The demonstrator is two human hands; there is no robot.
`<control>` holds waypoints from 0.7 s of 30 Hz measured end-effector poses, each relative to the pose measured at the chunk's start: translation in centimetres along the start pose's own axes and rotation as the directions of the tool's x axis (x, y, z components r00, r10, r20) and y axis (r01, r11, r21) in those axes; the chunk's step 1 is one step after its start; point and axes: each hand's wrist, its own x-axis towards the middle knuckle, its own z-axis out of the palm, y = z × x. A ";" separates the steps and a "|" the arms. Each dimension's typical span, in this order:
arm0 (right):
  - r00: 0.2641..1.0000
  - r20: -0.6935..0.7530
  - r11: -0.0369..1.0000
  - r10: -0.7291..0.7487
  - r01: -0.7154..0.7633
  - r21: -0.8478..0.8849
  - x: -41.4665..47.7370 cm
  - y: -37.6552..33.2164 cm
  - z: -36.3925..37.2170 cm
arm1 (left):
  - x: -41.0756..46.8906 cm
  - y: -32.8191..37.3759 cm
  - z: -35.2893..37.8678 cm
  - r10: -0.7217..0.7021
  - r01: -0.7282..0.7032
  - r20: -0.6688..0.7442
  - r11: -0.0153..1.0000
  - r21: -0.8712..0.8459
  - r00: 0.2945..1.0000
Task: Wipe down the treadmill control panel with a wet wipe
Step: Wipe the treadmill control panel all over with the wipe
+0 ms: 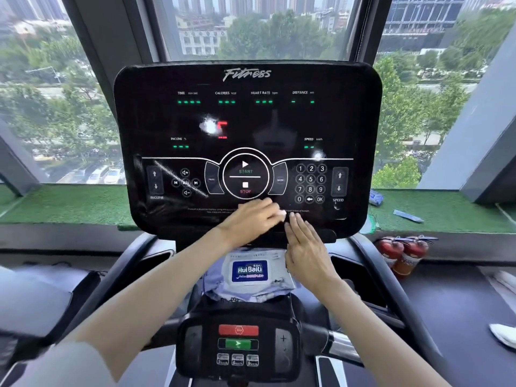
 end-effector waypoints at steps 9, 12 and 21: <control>1.000 -0.023 0.998 0.009 -0.007 0.065 0.0 -0.1 0.4 | -3.4 -1.2 -0.3 -0.045 0.054 0.107 0.995 -0.080 0.993; 0.999 -0.034 0.997 0.012 -0.010 0.074 -0.1 -0.1 0.3 | -5.2 -4.0 -1.2 -0.439 0.426 -0.064 0.892 -0.150 0.896; 0.995 -0.086 0.994 0.055 -0.047 0.099 0.2 -0.6 0.9 | -5.3 -1.0 -0.2 -0.349 0.354 0.060 0.917 -0.187 0.935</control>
